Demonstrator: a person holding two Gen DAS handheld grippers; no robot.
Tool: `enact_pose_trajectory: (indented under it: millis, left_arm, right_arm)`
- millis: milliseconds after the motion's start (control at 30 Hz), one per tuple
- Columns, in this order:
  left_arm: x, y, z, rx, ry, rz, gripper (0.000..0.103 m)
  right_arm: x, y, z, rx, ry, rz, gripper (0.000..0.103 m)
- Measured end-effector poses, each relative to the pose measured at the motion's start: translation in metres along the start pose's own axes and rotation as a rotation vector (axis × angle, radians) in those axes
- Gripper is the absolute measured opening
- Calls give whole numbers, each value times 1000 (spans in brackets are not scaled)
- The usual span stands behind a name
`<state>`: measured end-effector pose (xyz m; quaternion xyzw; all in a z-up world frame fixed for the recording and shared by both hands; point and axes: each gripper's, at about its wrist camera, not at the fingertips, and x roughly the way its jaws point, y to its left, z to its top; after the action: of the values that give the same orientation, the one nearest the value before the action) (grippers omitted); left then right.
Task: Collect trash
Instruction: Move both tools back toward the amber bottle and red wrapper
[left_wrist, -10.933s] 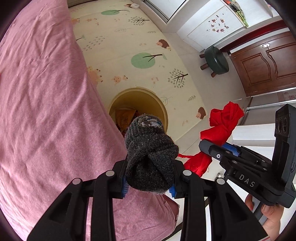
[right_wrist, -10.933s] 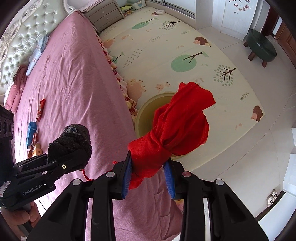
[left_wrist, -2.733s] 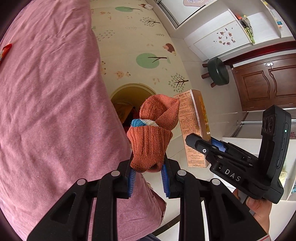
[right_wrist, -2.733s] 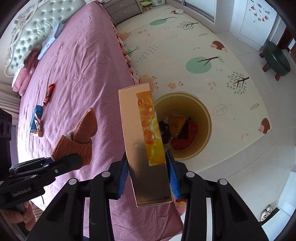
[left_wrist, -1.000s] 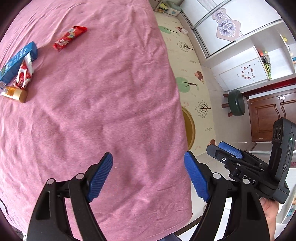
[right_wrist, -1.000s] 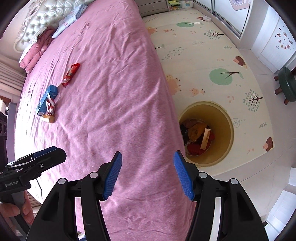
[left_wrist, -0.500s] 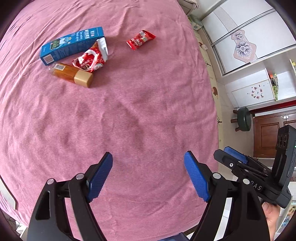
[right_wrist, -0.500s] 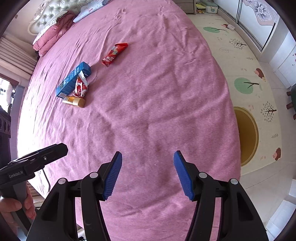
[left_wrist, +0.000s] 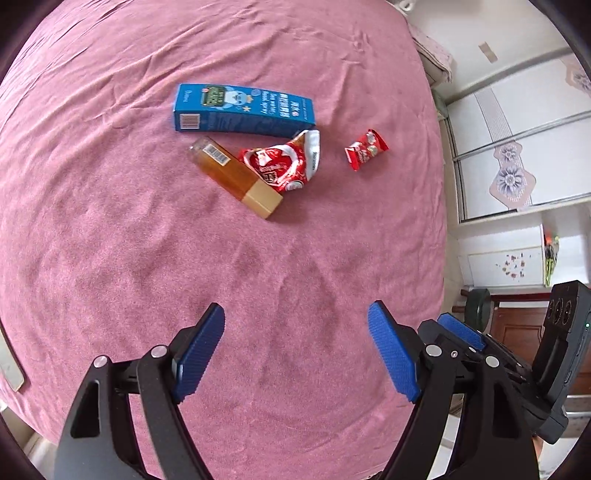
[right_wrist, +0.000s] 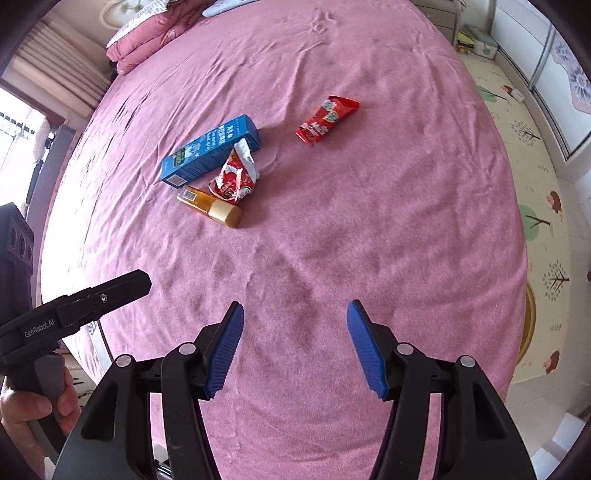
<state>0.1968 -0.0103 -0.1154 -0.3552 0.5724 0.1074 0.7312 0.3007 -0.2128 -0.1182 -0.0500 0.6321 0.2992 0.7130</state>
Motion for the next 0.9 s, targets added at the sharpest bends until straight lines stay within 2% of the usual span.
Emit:
enact_pose_trajectory:
  millis: [233,433,633,900]
  left_arm:
    - [20,34,21,-171,3,-9,80]
    - [42,49,42,-241,12,-1,80]
    - [55,64,69,-314,1,-10,80]
    - [78,79,99,-356,9,-9,80]
  right_arm:
    - [33,20,43,-112,47,10,58]
    - [65,24,68,-145,82,28,58]
    - [90,37,96,-215,70,51,58]
    - [127,48,128,-265,78,63,58]
